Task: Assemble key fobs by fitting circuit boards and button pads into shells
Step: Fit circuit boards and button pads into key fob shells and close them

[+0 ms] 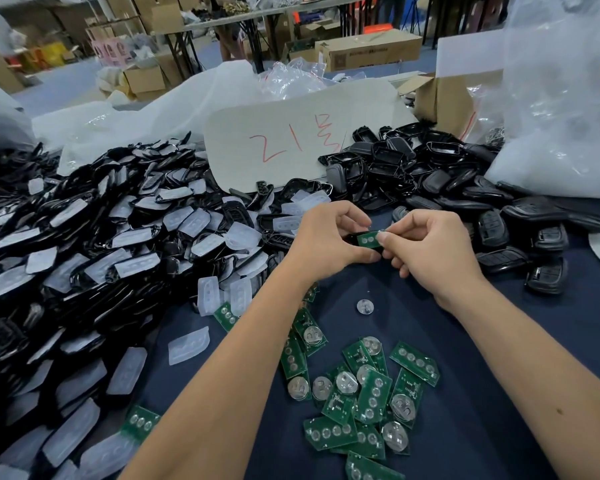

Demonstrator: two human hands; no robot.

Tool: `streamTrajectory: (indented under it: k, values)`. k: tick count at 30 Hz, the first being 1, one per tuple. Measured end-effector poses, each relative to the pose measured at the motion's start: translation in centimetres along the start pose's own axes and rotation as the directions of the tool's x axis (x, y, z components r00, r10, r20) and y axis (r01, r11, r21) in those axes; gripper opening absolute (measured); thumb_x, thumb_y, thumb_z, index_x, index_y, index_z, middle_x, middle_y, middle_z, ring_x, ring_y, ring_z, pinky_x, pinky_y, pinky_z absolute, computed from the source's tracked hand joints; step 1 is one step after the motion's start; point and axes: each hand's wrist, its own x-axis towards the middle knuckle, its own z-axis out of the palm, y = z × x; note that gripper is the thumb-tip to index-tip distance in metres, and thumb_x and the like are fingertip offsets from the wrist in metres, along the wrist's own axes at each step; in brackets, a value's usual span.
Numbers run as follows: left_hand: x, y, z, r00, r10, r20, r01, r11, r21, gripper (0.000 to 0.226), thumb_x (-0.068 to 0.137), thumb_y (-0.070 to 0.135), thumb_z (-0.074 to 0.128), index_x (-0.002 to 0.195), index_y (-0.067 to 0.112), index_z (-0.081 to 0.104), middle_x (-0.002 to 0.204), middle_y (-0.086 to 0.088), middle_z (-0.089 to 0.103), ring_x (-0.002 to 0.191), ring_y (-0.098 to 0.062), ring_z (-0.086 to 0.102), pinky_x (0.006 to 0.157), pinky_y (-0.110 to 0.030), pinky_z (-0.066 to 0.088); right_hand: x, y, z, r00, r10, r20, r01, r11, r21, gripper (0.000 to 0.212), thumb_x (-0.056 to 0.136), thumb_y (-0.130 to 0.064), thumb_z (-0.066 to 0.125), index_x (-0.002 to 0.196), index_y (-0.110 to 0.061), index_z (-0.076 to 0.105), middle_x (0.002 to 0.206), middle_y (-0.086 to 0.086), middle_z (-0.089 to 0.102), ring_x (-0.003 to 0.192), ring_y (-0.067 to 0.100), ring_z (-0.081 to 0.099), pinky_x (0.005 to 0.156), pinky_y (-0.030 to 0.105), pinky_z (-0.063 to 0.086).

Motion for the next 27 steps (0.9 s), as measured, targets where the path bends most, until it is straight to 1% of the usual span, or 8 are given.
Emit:
streamTrajectory:
  k: [4,7,10,16,19,21,23,27]
  values:
    - [0.1,-0.1,-0.1,0.996,-0.075,0.040,0.083,0.950,-0.302,0.017,0.089,-0.002,0.076,0.104,0.002,0.070,0.090,-0.012,0.071,0.084,-0.021,0.072,0.075,-0.034,0.064,-0.3,-0.1,0.2,0.997,-0.046,-0.057,0.039,0.992,-0.119,0.014,0.086,-0.016,0.082,0.079,-0.014,0.070,0.060,-0.001,0.072,0.043,0.011,0.062,0.039,0.022,0.046]
    - [0.1,-0.1,0.2,0.995,-0.100,0.026,0.102,0.928,-0.359,0.018,0.089,-0.013,0.070,0.098,0.003,0.068,0.087,-0.012,0.070,0.081,-0.022,0.071,0.071,-0.034,0.065,-0.5,-0.3,0.3,0.995,-0.064,-0.081,0.048,0.982,-0.182,0.017,0.084,-0.020,0.084,0.079,-0.017,0.069,0.060,-0.001,0.072,0.044,0.017,0.065,0.042,0.029,0.051]
    - [0.2,-0.2,0.2,0.993,-0.116,0.019,0.114,0.905,-0.411,0.024,0.085,-0.016,0.072,0.091,0.006,0.066,0.085,-0.009,0.073,0.076,-0.019,0.071,0.069,-0.034,0.065,-0.6,-0.4,0.3,0.992,-0.070,-0.103,0.045,0.973,-0.227,0.026,0.079,-0.025,0.089,0.081,-0.019,0.064,0.064,0.003,0.072,0.053,0.023,0.069,0.055,0.034,0.055]
    - [0.3,-0.2,-0.5,0.994,-0.102,0.036,0.107,0.881,-0.461,0.027,0.084,-0.017,0.073,0.084,0.006,0.061,0.092,-0.012,0.076,0.078,-0.021,0.074,0.068,-0.034,0.065,-0.9,-0.6,0.2,0.987,-0.120,-0.108,0.084,0.952,-0.293,0.027,0.076,-0.039,0.090,0.085,-0.027,0.068,0.071,-0.003,0.069,0.062,0.010,0.063,0.057,0.024,0.042]
    - [0.3,0.0,-1.0,0.992,-0.117,0.055,0.129,0.853,-0.505,0.027,0.083,-0.016,0.074,0.084,0.007,0.061,0.094,-0.011,0.078,0.081,-0.023,0.075,0.069,-0.034,0.065,-0.9,-0.8,0.1,0.996,-0.092,0.012,0.093,0.991,-0.101,0.011,0.087,-0.023,0.084,0.089,-0.029,0.075,0.080,0.000,0.074,0.058,0.015,0.068,0.050,0.027,0.051]
    - [0.2,0.1,-1.1,0.983,-0.159,0.088,0.181,0.812,-0.554,0.025,0.083,-0.014,0.075,0.088,0.006,0.062,0.100,-0.016,0.076,0.083,-0.025,0.076,0.071,-0.033,0.065,-0.9,-0.8,0.1,0.994,-0.073,0.075,0.066,0.994,0.088,0.019,0.091,-0.006,0.078,0.086,-0.025,0.078,0.081,0.006,0.078,0.060,0.018,0.071,0.050,0.024,0.053]
    - [0.2,0.2,-1.1,0.972,-0.193,0.136,0.236,0.768,-0.595,0.022,0.083,-0.012,0.076,0.095,0.004,0.066,0.105,-0.021,0.071,0.086,-0.027,0.075,0.076,-0.032,0.064,-0.8,-0.8,0.1,0.994,-0.065,0.088,0.047,0.979,0.198,0.027,0.091,0.001,0.075,0.082,-0.024,0.080,0.080,0.007,0.079,0.061,0.017,0.072,0.054,0.023,0.055]
    - [0.2,0.3,-1.2,0.959,-0.187,0.215,0.278,0.775,-0.567,0.019,0.086,-0.013,0.073,0.096,0.003,0.072,0.094,-0.017,0.074,0.082,-0.025,0.076,0.076,-0.027,0.063,-0.6,-0.7,0.1,0.992,-0.078,0.102,0.049,0.964,0.261,0.038,0.091,0.002,0.074,0.083,-0.033,0.082,0.082,0.007,0.079,0.063,0.015,0.069,0.059,0.023,0.057]
